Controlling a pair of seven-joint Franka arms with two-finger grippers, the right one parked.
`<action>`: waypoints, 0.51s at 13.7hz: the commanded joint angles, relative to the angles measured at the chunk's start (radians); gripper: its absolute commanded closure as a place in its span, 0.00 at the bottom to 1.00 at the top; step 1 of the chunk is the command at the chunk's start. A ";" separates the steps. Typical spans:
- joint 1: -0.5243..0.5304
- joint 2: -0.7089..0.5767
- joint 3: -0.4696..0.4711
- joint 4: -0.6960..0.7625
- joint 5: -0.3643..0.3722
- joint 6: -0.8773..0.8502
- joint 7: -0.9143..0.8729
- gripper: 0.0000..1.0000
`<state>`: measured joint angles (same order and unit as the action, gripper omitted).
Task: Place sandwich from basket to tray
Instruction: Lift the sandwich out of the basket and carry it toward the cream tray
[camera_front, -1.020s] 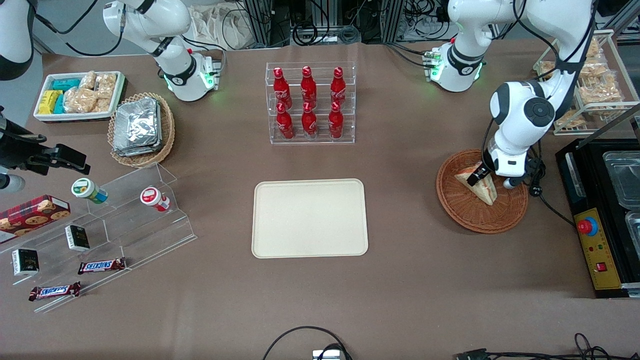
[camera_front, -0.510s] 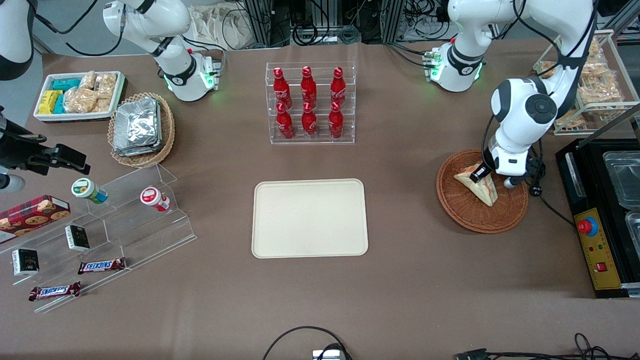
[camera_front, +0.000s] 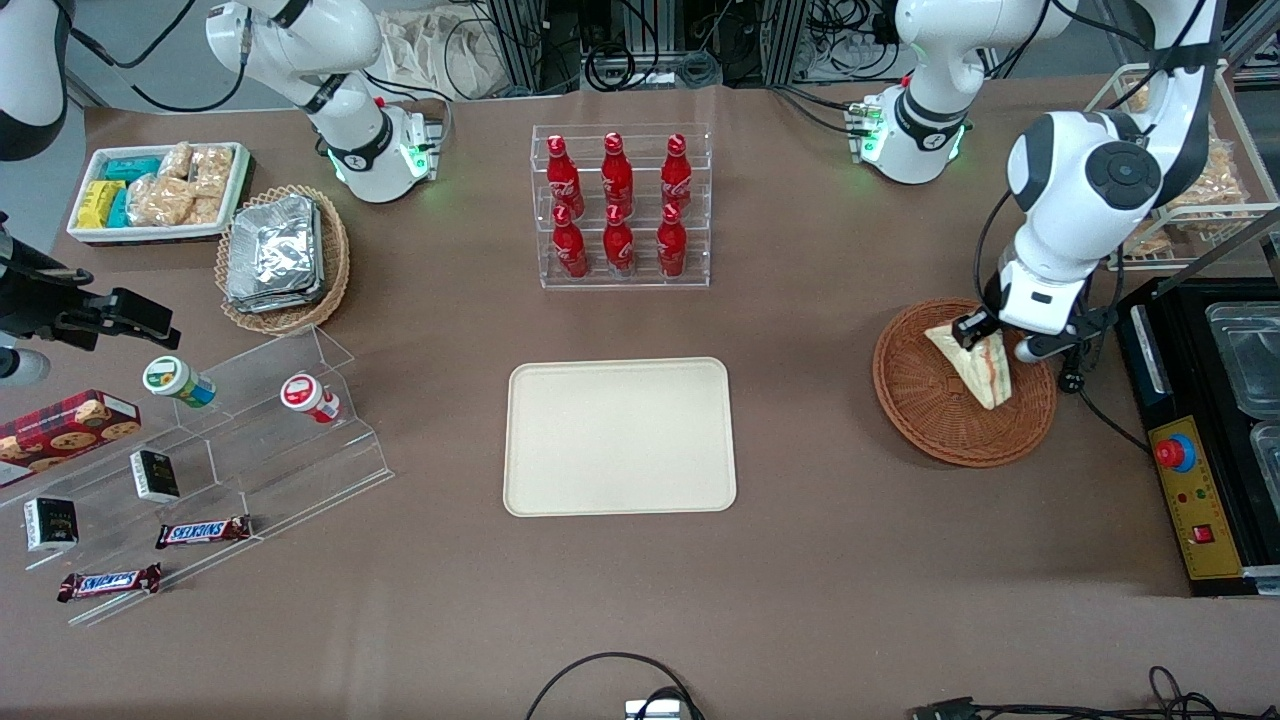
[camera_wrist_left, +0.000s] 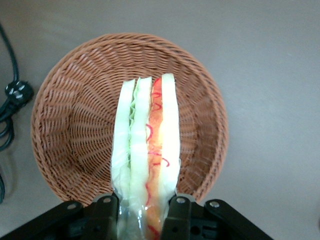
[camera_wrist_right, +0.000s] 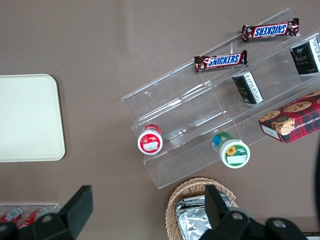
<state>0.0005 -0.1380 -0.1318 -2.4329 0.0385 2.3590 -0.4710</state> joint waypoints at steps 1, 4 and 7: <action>-0.008 -0.005 -0.031 0.066 0.049 -0.072 0.102 0.70; -0.013 -0.003 -0.069 0.092 0.049 -0.076 0.211 0.68; -0.013 0.006 -0.118 0.130 0.047 -0.076 0.282 0.69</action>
<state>-0.0091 -0.1378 -0.2197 -2.3480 0.0750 2.3125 -0.2347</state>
